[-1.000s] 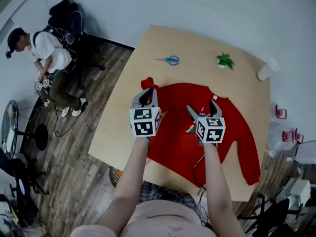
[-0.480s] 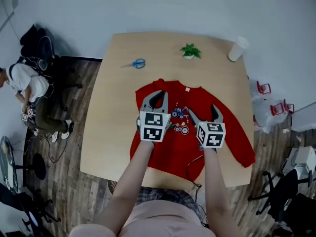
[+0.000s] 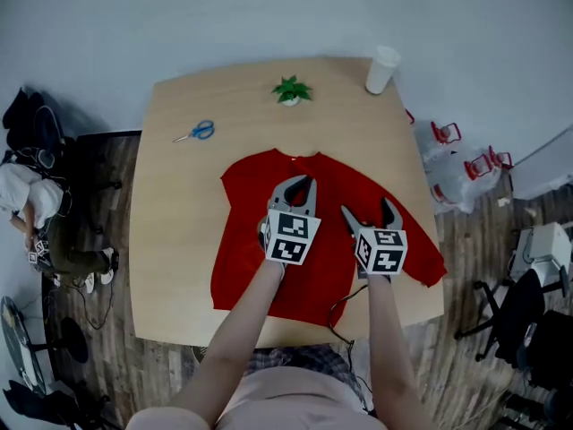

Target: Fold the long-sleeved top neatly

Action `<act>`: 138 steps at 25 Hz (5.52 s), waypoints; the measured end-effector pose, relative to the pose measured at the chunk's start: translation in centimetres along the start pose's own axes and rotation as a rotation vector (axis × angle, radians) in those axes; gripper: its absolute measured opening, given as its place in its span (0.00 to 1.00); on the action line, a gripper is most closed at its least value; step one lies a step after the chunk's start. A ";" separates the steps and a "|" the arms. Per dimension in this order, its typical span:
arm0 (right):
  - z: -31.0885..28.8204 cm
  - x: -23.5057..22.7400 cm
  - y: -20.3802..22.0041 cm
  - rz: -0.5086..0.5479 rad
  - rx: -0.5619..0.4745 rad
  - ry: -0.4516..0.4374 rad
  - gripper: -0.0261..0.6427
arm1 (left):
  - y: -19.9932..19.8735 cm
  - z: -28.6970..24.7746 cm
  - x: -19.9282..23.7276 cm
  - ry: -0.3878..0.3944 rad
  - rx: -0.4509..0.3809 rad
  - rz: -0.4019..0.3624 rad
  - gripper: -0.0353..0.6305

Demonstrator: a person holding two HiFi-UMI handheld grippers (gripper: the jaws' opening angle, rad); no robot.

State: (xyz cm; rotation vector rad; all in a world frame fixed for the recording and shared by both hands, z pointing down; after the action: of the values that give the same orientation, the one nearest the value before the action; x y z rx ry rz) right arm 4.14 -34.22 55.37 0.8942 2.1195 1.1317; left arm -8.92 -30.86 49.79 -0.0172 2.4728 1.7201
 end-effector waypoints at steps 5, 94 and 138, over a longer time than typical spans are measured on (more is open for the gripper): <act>1.4 -3.2 0.7 -0.032 0.005 0.047 0.68 | -0.3 -2.3 -4.6 0.092 0.009 -0.072 0.08; 22.8 -18.3 16.4 -0.422 0.070 0.449 0.09 | 5.9 0.3 -25.9 0.506 0.164 0.035 0.46; -4.5 12.2 -10.9 0.302 -0.017 -0.359 0.09 | 7.5 6.3 8.6 -0.073 0.097 0.279 0.47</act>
State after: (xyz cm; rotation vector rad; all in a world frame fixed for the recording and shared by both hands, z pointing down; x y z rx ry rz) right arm -9.73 -31.53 46.10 1.3335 1.7198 1.0361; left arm -17.45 -21.78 53.61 0.4110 2.6004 1.6587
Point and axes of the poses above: the fingertips, and each gripper's own axes: z backward along the fingers, x to its left, y out of its underside, the point moved 1 cm from there along z, backward along the fingers, and after that the axes turned 5 degrees about -y, right-handed, at the moved point
